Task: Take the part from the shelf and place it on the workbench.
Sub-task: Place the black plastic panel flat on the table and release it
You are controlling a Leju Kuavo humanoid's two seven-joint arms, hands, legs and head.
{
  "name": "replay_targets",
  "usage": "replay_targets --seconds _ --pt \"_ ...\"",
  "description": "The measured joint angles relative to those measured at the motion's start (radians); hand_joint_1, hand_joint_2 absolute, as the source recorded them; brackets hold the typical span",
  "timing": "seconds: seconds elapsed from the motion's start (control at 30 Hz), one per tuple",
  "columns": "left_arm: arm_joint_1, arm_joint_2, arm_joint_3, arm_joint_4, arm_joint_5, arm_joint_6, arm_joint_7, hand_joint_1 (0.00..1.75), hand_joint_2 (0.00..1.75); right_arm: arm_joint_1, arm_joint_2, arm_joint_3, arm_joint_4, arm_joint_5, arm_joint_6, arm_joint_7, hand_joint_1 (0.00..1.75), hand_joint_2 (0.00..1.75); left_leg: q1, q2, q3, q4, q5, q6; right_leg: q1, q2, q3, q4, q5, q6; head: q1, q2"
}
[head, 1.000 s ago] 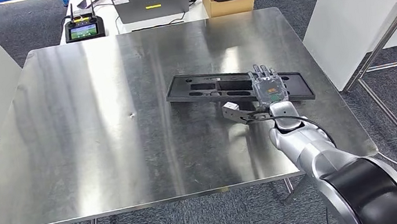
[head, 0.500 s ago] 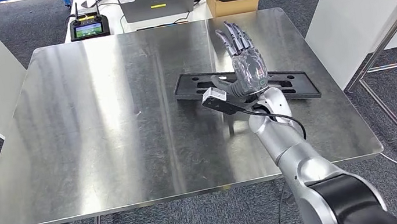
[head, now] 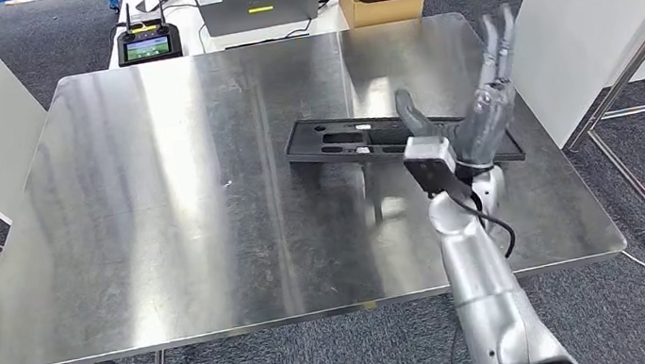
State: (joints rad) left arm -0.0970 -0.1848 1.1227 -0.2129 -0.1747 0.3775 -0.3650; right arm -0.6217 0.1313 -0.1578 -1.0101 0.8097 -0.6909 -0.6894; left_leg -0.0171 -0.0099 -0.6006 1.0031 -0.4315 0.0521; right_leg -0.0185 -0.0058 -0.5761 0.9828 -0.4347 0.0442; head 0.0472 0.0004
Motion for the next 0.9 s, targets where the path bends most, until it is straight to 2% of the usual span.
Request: replay_targets --seconds 0.03,0.1,0.2,0.3,0.43,0.5,0.57,0.6,0.63,0.7,0.73,0.77,0.8,0.83,0.9 --pt "0.001 -0.001 0.003 0.0 0.003 0.006 -0.002 0.0 0.0 0.053 0.004 0.023 -0.099 -0.07 0.0 -0.003 0.0 1.75 0.0 0.0 0.0 0.0 0.0 0.0 0.0 0.0 0.0 0.0 0.0 0.0 0.0 0.0" --pt "0.002 -0.006 0.01 0.0 0.01 0.024 -0.003 0.0 0.0 0.223 0.014 0.126 -0.388 -0.194 0.0 -0.009 0.0 1.75 0.0 0.0 -0.001 0.0 -0.002 -0.001 0.0 0.0 0.0 0.0 -0.001 0.001 0.0 0.0" --pt "0.003 -0.014 0.015 0.0 0.011 0.041 0.007 0.0 0.0 0.397 0.019 0.257 -0.65 -0.204 0.001 -0.01 0.0 1.75 0.001 0.001 -0.001 -0.001 -0.005 -0.001 0.0 0.001 -0.001 0.0 -0.004 0.003 0.0 0.0" --pt "0.003 -0.017 0.016 0.0 0.011 0.044 0.049 0.0 0.0 0.478 0.02 0.314 -0.776 -0.209 0.001 -0.01 0.0 1.75 -0.001 0.001 0.0 0.001 -0.008 0.002 -0.003 0.001 0.0 -0.002 -0.004 0.004 0.0 0.0" --pt "0.003 -0.017 0.018 0.0 0.013 0.073 0.101 0.0 0.0 0.529 0.022 0.339 -0.831 -0.247 0.002 -0.01 0.0 1.75 -0.005 0.001 0.0 0.005 -0.011 0.008 -0.009 0.001 0.001 -0.002 -0.003 0.009 0.0 0.0" --pt "0.003 -0.017 0.022 0.0 0.015 0.078 0.113 0.0 0.0 0.541 0.026 0.345 -0.845 -0.256 0.002 -0.01 0.0 1.75 -0.008 0.001 0.0 0.006 -0.01 0.014 -0.012 0.001 0.002 -0.004 0.0 0.014 0.0 0.0" --pt "0.001 -0.018 0.026 0.0 0.017 0.075 0.124 0.0 0.0 0.547 0.028 0.348 -0.851 -0.263 0.002 -0.01 0.0 1.75 -0.005 0.003 0.004 -0.003 0.001 0.026 -0.012 0.002 0.0 0.005 -0.007 0.019 0.0 0.0" --pt "0.0 -0.019 0.027 0.0 0.017 0.073 0.131 0.0 0.0 0.548 0.029 0.349 -0.852 -0.27 0.002 -0.01 0.0 1.75 -0.002 0.004 0.005 -0.008 0.008 0.032 -0.011 0.002 -0.008 0.029 -0.026 0.016 0.001 0.0" --pt "-0.001 -0.019 0.027 0.0 0.017 0.072 0.137 0.0 0.0 0.549 0.028 0.35 -0.852 -0.278 0.002 -0.01 0.0 1.75 0.0 0.006 0.005 -0.013 0.012 0.037 -0.01 0.002 -0.025 0.073 -0.056 0.01 0.003 0.0" --pt "-0.003 -0.019 0.028 0.0 0.016 0.067 0.151 0.0 0.0 0.551 0.024 0.351 -0.85 -0.303 0.002 -0.01 0.0 1.75 0.0 0.007 -0.001 -0.014 0.017 0.042 -0.009 0.003 -0.077 0.206 -0.129 -0.001 0.005 0.0" --pt "-0.003 -0.019 0.028 0.0 0.016 0.064 0.156 0.0 0.0 0.553 0.02 0.353 -0.847 -0.317 0.002 -0.01 0.0 1.75 -0.001 0.007 -0.006 -0.013 0.02 0.043 -0.008 0.003 -0.098 0.264 -0.154 -0.002 0.005 0.0" --pt "-0.003 -0.019 0.029 0.0 0.016 0.059 0.16 0.0 0.0 0.554 0.015 0.355 -0.843 -0.331 0.002 -0.01 0.0 1.75 -0.001 0.007 -0.011 -0.013 0.023 0.042 -0.006 0.003 -0.102 0.293 -0.164 0.001 0.005 0.0" --pt "-0.003 -0.019 0.03 0.0 0.016 0.055 0.163 0.0 0.0 0.555 0.011 0.357 -0.839 -0.342 0.002 -0.009 0.0 1.75 -0.002 0.007 -0.016 -0.013 0.027 0.041 -0.004 0.003 -0.086 0.281 -0.159 0.007 0.005 0.0" --pt "-0.003 -0.02 0.03 0.0 0.016 0.052 0.166 0.0 0.0 0.556 0.006 0.36 -0.835 -0.35 0.002 -0.009 0.0 1.75 -0.002 0.006 -0.02 -0.013 0.032 0.038 -0.003 0.003 -0.048 0.228 -0.142 0.012 0.005 0.0" --pt "-0.003 -0.021 0.031 0.0 0.016 0.049 0.169 0.0 0.0 0.555 0.0 0.366 -0.83 -0.361 0.002 -0.009 0.0 1.75 -0.003 0.004 -0.027 -0.01 0.04 0.03 0.0 0.004 0.051 0.077 -0.104 0.013 0.005 0.0"
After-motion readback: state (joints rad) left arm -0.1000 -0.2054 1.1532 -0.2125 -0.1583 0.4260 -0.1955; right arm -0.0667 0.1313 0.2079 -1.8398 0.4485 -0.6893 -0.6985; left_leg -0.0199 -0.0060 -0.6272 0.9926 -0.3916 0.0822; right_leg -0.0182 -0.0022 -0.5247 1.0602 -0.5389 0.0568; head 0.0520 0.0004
